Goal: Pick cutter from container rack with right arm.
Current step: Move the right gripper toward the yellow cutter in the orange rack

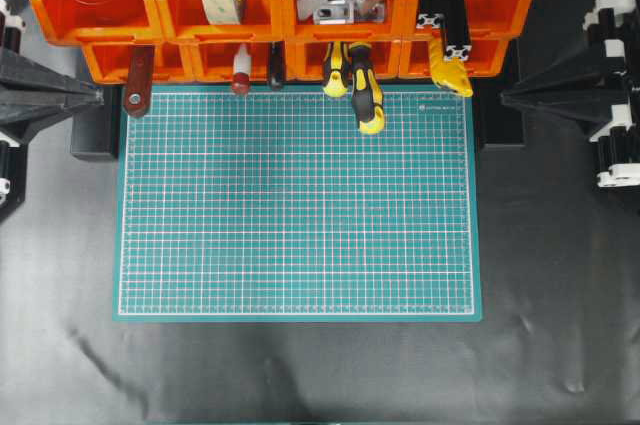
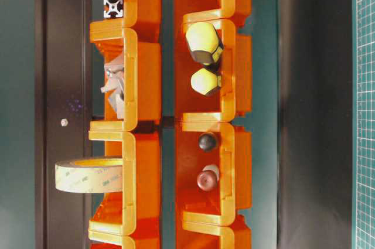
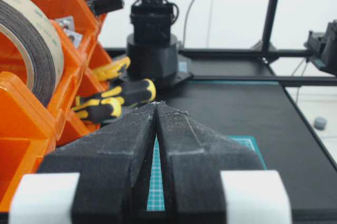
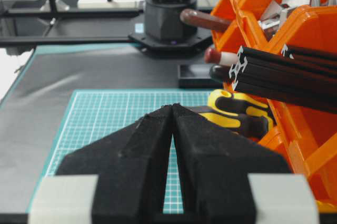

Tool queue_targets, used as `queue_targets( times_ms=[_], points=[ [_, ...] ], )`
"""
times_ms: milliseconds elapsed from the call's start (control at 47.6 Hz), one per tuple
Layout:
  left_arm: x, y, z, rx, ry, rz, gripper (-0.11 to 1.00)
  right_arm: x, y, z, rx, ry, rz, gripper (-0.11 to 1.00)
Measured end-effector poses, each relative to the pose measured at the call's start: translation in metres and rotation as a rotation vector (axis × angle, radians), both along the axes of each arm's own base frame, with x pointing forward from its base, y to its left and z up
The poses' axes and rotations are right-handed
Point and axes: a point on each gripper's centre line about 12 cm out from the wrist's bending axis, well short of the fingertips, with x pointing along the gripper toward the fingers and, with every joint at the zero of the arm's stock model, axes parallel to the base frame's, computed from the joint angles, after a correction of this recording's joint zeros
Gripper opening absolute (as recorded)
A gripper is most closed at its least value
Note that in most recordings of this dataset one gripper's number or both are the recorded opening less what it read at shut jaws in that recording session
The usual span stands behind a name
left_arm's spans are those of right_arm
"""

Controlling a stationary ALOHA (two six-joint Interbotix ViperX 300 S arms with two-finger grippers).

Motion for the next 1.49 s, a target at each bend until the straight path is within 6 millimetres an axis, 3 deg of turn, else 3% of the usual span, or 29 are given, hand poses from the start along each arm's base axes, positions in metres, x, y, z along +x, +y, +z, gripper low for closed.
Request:
queue_targets(
  times_ms=[105, 294, 546, 819, 1050, 1280, 1490],
  points=[
    [0.001, 0.000, 0.001, -0.003, 0.017, -0.004, 0.01, 0.000, 0.000, 0.002, 0.009, 0.009, 0.000, 0.00],
    [0.005, -0.001, 0.012, -0.012, 0.066, -0.006, 0.01, -0.001, 0.005, 0.016, 0.008, 0.154, 0.024, 0.00],
    [0.003, -0.002, 0.022, -0.012, 0.080, -0.012, 0.01, -0.004, 0.035, 0.042, -0.019, 0.370, 0.169, 0.00],
    [0.002, -0.008, 0.021, -0.012, 0.088, -0.039, 0.01, 0.017, 0.044, 0.045, -0.160, 0.666, 0.185, 0.00],
    [0.001, -0.008, 0.023, -0.014, 0.082, -0.039, 0.01, 0.032, 0.036, 0.038, -0.259, 0.779, 0.047, 0.00],
    [-0.003, -0.007, 0.023, -0.013, 0.095, -0.038, 0.01, 0.031, 0.044, 0.028, -0.444, 0.886, -0.176, 0.00],
    [-0.007, -0.007, 0.027, -0.013, 0.094, -0.037, 0.01, 0.033, 0.055, 0.018, -0.561, 0.819, -0.378, 0.00]
  ],
)
